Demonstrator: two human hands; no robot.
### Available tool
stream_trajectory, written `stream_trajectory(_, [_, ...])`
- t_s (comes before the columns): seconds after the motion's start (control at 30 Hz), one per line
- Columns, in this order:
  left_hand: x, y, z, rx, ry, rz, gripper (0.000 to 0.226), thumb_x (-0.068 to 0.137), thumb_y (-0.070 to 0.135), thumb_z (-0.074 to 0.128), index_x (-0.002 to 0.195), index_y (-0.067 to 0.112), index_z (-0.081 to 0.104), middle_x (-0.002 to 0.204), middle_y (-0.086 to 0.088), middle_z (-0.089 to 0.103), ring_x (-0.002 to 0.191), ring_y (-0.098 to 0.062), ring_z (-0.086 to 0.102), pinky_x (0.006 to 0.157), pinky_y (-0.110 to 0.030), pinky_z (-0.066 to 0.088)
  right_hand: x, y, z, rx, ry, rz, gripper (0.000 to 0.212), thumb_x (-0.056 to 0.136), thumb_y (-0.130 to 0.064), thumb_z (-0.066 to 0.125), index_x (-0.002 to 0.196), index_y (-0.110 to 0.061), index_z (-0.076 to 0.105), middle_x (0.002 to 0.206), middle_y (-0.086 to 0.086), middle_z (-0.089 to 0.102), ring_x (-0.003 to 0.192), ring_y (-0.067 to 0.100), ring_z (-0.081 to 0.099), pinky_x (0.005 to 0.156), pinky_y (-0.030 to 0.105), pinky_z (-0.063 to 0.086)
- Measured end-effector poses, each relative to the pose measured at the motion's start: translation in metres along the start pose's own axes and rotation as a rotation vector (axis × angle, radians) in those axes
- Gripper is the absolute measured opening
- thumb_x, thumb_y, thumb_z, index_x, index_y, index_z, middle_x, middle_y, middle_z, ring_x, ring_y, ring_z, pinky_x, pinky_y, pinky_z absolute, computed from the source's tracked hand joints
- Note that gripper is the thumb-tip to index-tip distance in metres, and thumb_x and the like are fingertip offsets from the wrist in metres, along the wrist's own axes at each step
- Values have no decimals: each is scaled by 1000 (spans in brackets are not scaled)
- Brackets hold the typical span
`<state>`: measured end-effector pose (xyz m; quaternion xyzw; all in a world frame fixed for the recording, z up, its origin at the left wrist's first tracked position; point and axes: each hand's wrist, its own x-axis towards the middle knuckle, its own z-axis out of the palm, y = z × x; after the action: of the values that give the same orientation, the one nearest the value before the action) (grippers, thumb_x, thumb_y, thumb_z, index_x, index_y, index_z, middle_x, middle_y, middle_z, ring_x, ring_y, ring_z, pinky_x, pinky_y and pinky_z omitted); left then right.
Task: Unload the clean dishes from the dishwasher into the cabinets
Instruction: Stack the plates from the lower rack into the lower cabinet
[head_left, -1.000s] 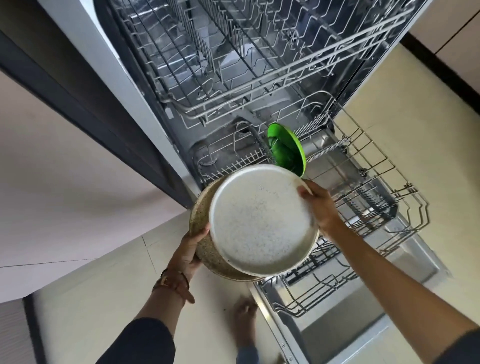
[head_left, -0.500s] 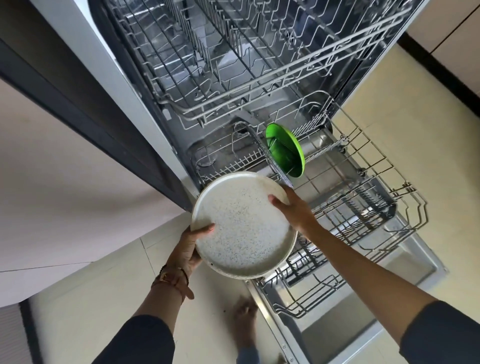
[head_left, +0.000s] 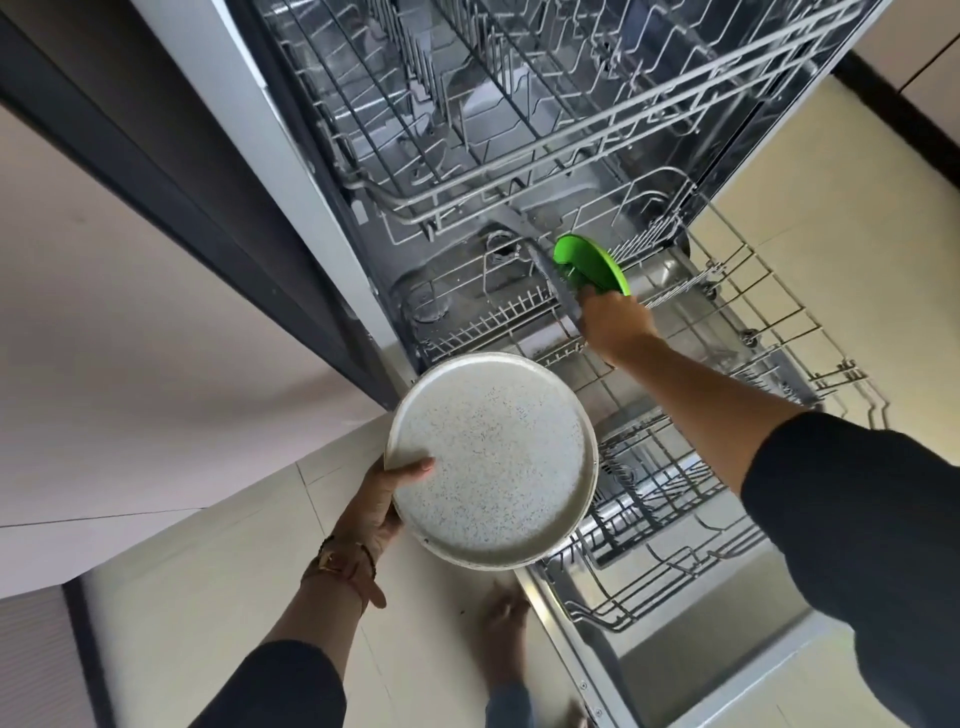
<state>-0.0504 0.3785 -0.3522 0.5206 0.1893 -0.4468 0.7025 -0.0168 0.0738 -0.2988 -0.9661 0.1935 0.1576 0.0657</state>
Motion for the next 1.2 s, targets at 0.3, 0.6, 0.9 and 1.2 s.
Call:
stream_trajectory(0.3, [-5, 3, 6, 12, -34, 28, 69, 47, 19, 80, 113, 16, 62, 108, -9, 70, 111, -33, 59, 97, -54, 45, -69, 66, -59, 324, 609, 213, 28, 100, -13, 32, 123, -5, 45, 82, 13, 59, 63, 27, 53, 51, 31, 37])
stream_trajectory(0.6, [0, 3, 31, -44, -33, 57, 39, 54, 8, 74, 92, 13, 66, 80, -3, 76, 89, -27, 65, 71, -34, 56, -102, 68, -44, 851, 171, 413, 30, 99, -23, 42, 124, -15, 56, 113, 13, 62, 84, 34, 64, 68, 29, 54])
stream_trajectory(0.9, [11, 0, 49, -192, -103, -10, 86, 25, 33, 96, 104, 15, 66, 96, -7, 75, 87, -23, 72, 74, -37, 58, -107, 26, -1, 843, 190, 331, 26, 97, -15, 47, 119, -6, 59, 95, 8, 63, 51, 7, 47, 36, 3, 35])
stream_trajectory(1.2, [2, 7, 34, -136, -79, -14, 23, 83, 15, 58, 105, 16, 64, 94, -5, 76, 84, -20, 73, 70, -35, 57, -66, 20, -9, 866, 121, 393, 47, 95, -45, 43, 126, -10, 53, 108, 5, 63, 100, 28, 65, 67, 23, 51])
